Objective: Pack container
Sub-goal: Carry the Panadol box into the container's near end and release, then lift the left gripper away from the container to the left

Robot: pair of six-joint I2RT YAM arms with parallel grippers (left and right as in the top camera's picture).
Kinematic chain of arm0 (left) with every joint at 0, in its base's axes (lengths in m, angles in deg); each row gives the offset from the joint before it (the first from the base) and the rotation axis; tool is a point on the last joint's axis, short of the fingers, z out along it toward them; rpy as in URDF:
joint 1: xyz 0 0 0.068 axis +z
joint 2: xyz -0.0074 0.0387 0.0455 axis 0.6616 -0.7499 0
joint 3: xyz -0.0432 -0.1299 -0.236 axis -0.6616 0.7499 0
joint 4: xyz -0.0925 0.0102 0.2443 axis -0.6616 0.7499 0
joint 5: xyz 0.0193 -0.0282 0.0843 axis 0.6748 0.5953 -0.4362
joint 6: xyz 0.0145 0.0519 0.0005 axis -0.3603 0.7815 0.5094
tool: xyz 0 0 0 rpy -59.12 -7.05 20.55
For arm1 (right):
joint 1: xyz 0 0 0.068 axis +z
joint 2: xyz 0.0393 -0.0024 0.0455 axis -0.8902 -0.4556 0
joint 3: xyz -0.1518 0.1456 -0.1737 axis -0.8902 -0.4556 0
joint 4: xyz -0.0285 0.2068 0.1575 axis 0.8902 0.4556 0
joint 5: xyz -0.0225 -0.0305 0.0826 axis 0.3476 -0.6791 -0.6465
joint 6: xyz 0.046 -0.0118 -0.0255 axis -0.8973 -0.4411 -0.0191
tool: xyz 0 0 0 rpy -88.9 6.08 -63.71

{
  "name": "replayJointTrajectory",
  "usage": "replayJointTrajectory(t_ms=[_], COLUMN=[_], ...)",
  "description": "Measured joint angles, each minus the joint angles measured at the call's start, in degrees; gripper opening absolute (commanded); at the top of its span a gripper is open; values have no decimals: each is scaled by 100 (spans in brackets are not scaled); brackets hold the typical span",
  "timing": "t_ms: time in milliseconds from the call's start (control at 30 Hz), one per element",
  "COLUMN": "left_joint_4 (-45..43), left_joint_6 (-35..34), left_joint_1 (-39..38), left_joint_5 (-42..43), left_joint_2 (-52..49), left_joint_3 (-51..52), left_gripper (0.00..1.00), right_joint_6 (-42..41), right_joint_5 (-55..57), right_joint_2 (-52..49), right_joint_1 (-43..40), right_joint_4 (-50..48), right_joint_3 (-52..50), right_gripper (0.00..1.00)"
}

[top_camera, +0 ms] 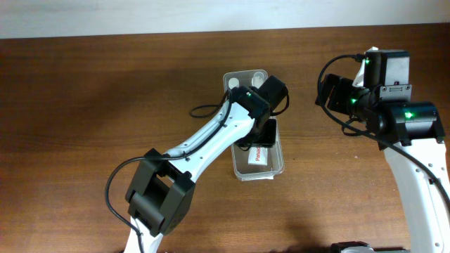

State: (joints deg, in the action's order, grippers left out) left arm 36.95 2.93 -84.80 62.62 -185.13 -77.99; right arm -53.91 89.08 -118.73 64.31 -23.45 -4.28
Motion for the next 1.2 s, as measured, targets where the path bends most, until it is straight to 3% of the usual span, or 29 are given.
replayJointTrajectory(t_ms=[400, 600, 800, 967, 1133, 1200], left_joint_4=[44, 162, 348, 623, 782, 796], left_joint_6=[-446, -466, -302, 339, 833, 1082], left_joint_1=[7, 232, 1014, 1961, 2973, 3268], left_joint_5=[-4, 168, 306, 72, -437, -533], left_joint_2=[0, 2, 212, 988, 1840, 2096], left_joint_3=[2, 2, 2, 2, 0, 0], left_gripper=[45, 39, 41, 53, 54, 60], right_joint_6=[-2, -2, -2, -2, 0, -2], right_joint_5=[0, 0, 0, 0, -2, 0], right_joint_2=[0, 0, 0, 0, 0, 0], right_joint_1=[0, 0, 0, 0, 0, 0], right_joint_4=[0, 0, 0, 0, 0, -2], right_joint_3=[0, 0, 0, 0, 0, 0], right_gripper=[99, 98, 99, 98, 98, 98])
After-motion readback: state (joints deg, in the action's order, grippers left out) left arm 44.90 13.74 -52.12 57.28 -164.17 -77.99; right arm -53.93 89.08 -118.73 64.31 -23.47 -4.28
